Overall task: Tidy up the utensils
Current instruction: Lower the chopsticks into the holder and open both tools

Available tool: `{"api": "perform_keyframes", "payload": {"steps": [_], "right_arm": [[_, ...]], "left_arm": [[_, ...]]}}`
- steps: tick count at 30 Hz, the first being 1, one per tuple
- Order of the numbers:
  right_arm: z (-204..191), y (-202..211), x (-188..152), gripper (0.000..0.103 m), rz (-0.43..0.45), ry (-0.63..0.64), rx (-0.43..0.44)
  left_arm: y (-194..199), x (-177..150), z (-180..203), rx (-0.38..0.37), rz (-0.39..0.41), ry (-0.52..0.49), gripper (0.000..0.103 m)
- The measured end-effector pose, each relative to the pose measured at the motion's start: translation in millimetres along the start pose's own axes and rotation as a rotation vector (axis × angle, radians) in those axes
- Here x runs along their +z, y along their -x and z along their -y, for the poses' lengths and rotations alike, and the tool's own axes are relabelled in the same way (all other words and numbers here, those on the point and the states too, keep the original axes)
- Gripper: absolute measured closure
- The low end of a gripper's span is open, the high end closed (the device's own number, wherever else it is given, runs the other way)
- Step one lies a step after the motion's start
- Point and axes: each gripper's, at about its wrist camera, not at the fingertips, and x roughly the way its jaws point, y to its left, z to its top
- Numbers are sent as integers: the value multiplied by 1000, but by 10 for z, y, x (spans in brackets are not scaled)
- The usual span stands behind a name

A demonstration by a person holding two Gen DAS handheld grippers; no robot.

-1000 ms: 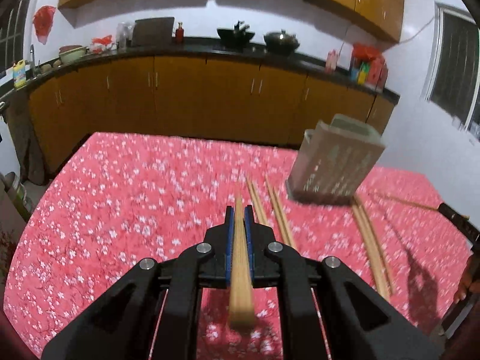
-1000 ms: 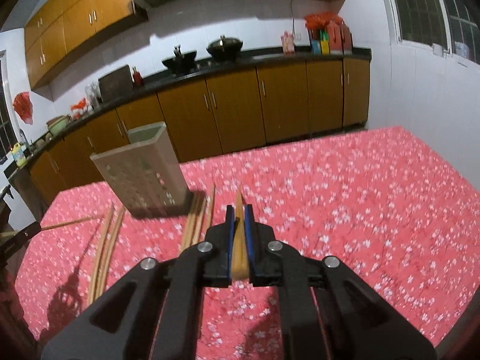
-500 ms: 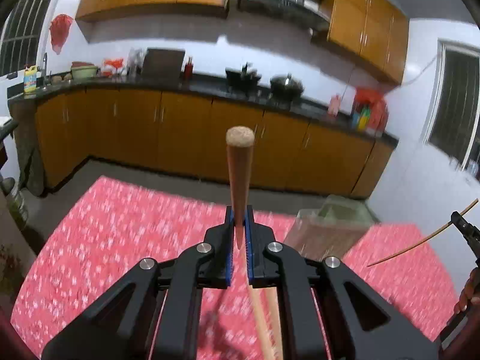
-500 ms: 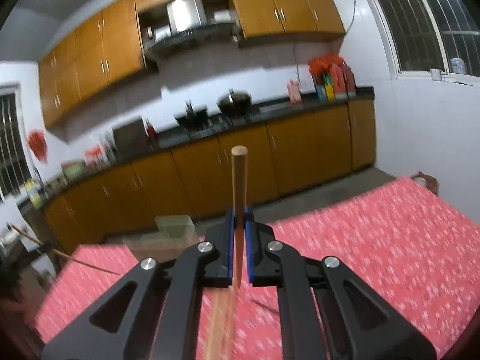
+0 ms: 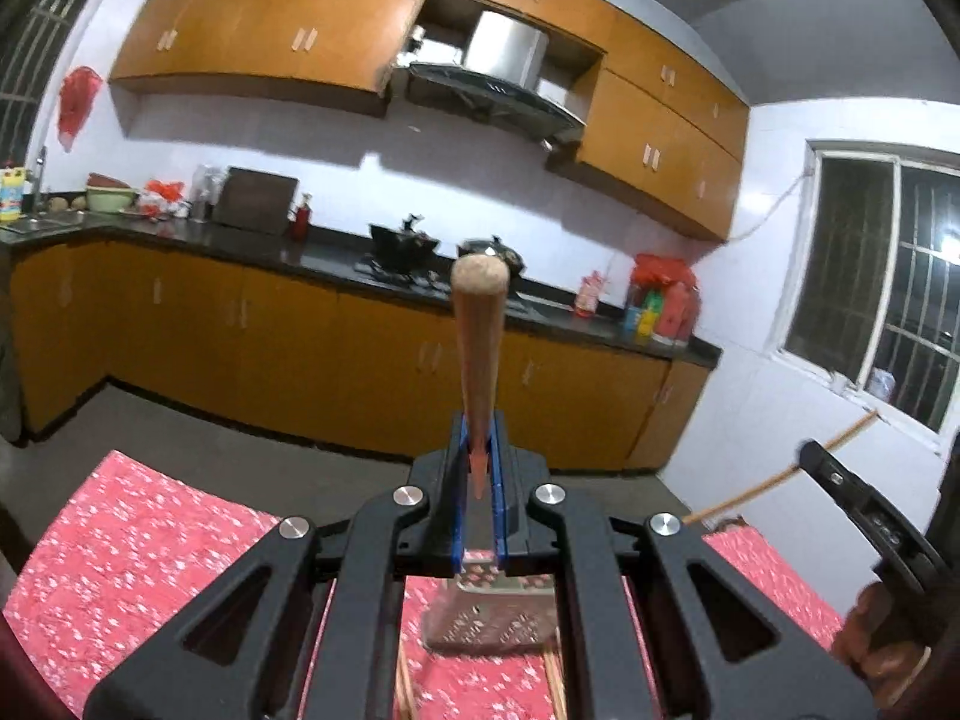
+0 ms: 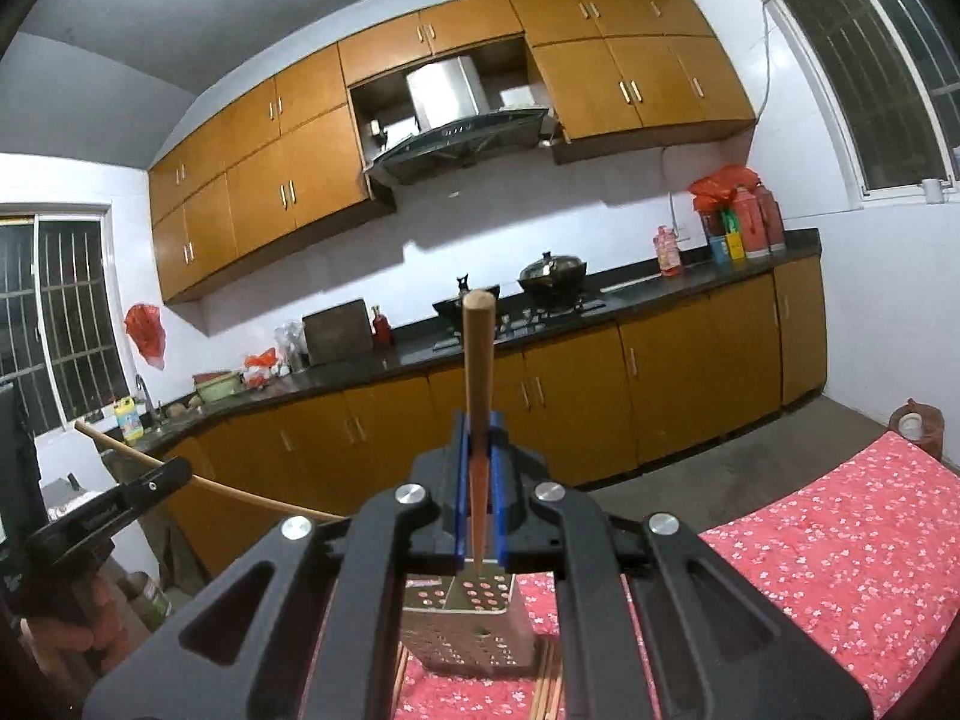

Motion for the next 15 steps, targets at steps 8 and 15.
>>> {"api": "perform_keyframes", "payload": {"steps": [8, 15], "right_arm": [[-36, -368, -216, 95, -97, 29, -9], [-79, -488, -416, 95, -144, 45, -23]], "left_arm": [[-258, -242, 82, -26, -107, -24, 96], [-388, -398, 177, 0, -186, -78, 96]]}}
